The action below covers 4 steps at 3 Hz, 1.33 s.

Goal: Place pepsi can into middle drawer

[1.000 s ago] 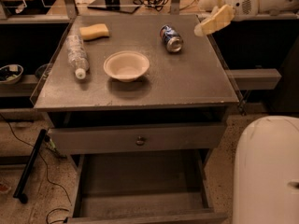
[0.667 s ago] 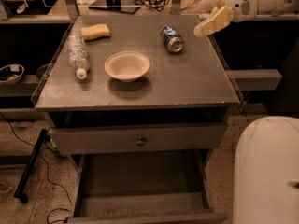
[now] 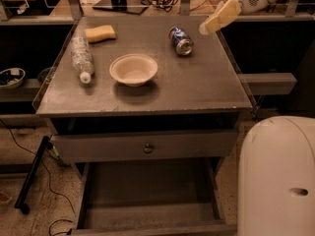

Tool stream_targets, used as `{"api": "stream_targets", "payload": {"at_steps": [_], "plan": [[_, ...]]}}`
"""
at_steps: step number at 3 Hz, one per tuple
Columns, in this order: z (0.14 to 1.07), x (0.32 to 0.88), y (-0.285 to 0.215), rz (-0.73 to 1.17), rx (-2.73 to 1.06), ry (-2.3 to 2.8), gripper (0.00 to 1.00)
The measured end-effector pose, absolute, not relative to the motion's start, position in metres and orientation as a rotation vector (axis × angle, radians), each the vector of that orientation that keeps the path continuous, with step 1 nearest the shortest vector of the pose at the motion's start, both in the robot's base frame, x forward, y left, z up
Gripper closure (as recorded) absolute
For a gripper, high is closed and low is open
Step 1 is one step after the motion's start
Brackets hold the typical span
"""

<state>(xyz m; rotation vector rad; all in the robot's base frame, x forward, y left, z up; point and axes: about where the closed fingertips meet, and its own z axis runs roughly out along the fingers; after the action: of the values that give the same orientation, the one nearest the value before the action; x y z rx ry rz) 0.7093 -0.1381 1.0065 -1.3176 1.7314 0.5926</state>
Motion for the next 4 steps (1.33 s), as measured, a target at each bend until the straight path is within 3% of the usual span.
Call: {"api": "stream_targets", "payload": {"at_steps": [1,4], "plan": [[1.015,0.721,-0.137,0.434,-1.35,1.786,0.0],[1.012,0.747,-0.117,0.423,-1.316,1.768,0.0]]}}
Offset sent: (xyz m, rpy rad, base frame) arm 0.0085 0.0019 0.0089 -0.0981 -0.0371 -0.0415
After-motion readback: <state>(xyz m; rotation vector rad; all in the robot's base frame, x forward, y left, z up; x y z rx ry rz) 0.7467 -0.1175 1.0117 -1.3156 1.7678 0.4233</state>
